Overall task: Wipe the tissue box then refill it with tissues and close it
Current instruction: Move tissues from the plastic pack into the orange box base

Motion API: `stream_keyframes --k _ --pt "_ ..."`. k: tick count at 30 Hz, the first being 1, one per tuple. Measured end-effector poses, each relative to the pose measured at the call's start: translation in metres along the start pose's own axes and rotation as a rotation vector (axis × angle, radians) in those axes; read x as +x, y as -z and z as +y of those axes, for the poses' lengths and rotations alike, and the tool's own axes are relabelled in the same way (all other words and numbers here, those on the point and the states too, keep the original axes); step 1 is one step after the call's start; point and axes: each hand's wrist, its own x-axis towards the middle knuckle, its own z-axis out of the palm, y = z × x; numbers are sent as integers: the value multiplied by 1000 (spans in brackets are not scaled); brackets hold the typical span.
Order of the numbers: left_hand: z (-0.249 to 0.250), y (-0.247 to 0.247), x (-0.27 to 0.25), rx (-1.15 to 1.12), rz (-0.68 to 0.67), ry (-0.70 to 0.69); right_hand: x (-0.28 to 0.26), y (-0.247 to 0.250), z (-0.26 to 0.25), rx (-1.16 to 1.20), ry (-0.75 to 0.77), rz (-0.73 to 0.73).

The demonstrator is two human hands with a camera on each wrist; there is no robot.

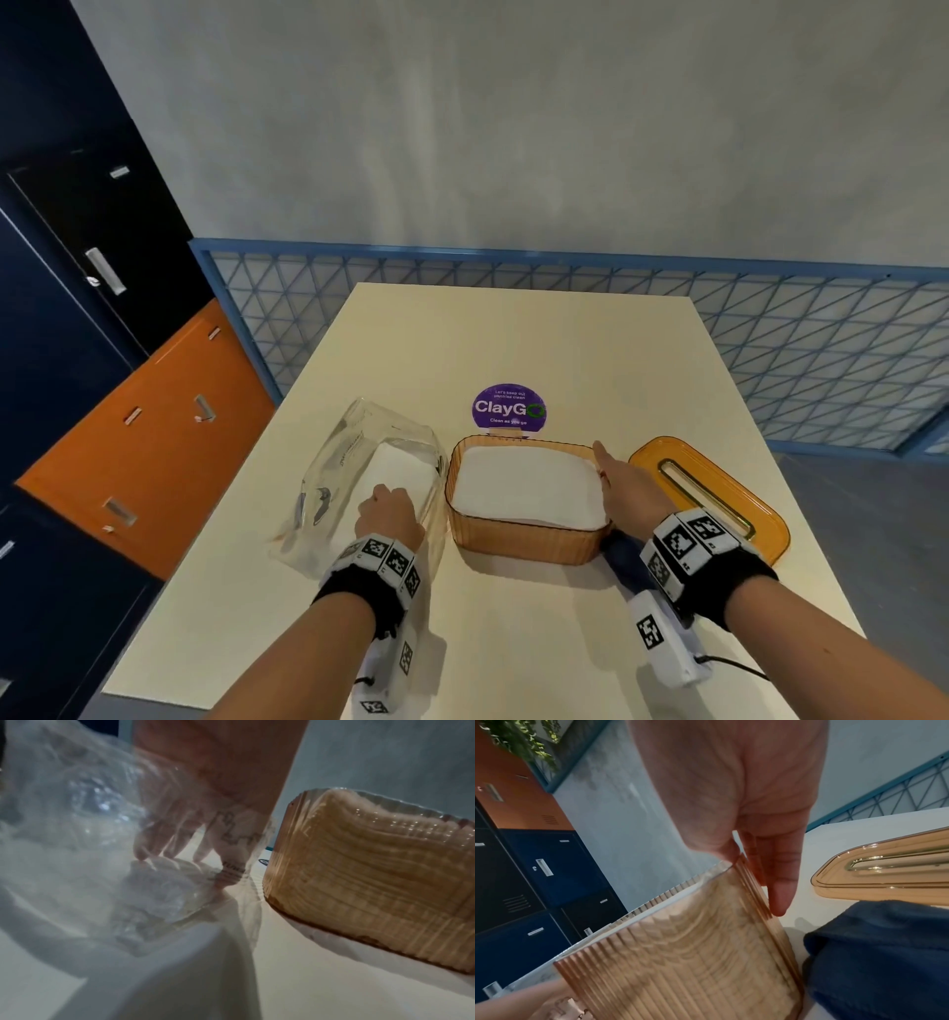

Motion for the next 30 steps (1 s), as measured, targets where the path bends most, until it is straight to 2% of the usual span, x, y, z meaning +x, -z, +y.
stream_keyframes --k 18,24,26,28,30 --pt "1 -1 6 41 55 -1 -2 2 0 36 3 -9" --pt "-11 16 11 89 69 7 -1 4 2 29 22 -35" --pt "-17 30 10 38 72 -9 -1 8 4 33 22 -63" --pt "-19 48 4 -81 120 -26 -3 15 4 42 27 -41" --pt "-16 67 -9 -163 266 -55 -5 25 -2 108 70 110"
